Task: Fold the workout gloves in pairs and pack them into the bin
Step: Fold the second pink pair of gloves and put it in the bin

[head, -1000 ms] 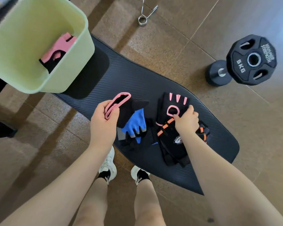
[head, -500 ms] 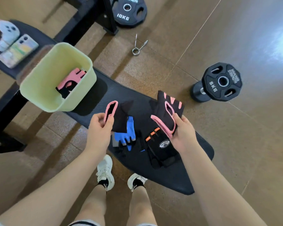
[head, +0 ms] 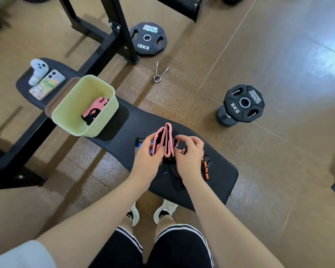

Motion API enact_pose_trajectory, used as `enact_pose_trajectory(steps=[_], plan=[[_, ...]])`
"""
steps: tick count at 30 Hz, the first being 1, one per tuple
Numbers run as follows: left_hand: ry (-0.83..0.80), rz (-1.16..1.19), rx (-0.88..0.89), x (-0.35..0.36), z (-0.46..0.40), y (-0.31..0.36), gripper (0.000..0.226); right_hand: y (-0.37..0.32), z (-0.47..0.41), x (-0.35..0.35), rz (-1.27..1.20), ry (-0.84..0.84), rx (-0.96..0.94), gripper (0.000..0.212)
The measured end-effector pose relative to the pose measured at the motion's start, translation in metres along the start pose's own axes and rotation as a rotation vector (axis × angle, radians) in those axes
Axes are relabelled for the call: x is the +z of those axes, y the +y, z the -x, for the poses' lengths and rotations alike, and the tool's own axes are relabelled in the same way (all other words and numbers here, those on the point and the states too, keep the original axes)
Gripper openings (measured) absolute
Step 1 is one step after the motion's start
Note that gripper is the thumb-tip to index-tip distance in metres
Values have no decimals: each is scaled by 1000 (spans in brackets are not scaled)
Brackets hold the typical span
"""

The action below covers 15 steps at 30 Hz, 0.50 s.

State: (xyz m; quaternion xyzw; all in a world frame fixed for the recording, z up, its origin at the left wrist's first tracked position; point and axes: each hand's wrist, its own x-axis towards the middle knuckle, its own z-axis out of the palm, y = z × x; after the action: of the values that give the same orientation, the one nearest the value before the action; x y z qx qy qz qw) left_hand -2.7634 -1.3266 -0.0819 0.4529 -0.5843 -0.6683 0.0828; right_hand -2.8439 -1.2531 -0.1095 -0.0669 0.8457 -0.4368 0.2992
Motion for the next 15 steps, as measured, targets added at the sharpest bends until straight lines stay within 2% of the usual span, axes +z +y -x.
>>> enact_pose_trajectory(steps=[2,4,7,9,11,13,15], plan=[[12,-51,52,-2,7,8,35,-7,8,-16,-75,-183,-98,39],[20,-99,59,-5,8,13,34,-12,12,-27,-167,-287,-75,37],[-12,-163,65,-8,11,19,34,-20,18,-36,-257,-371,13,25],[-54,-198,102,-9,14,25,35,-23,19,-37,-151,-323,-22,18],[-51,-188,116,-10,16,31,39,-26,20,-35,-112,-340,-51,39],[-26,-130,73,-11,17,33,40,-32,23,-33,-143,-452,-102,61],[-17,-106,32,-13,20,37,29,-42,24,-32,-95,-463,-172,68]])
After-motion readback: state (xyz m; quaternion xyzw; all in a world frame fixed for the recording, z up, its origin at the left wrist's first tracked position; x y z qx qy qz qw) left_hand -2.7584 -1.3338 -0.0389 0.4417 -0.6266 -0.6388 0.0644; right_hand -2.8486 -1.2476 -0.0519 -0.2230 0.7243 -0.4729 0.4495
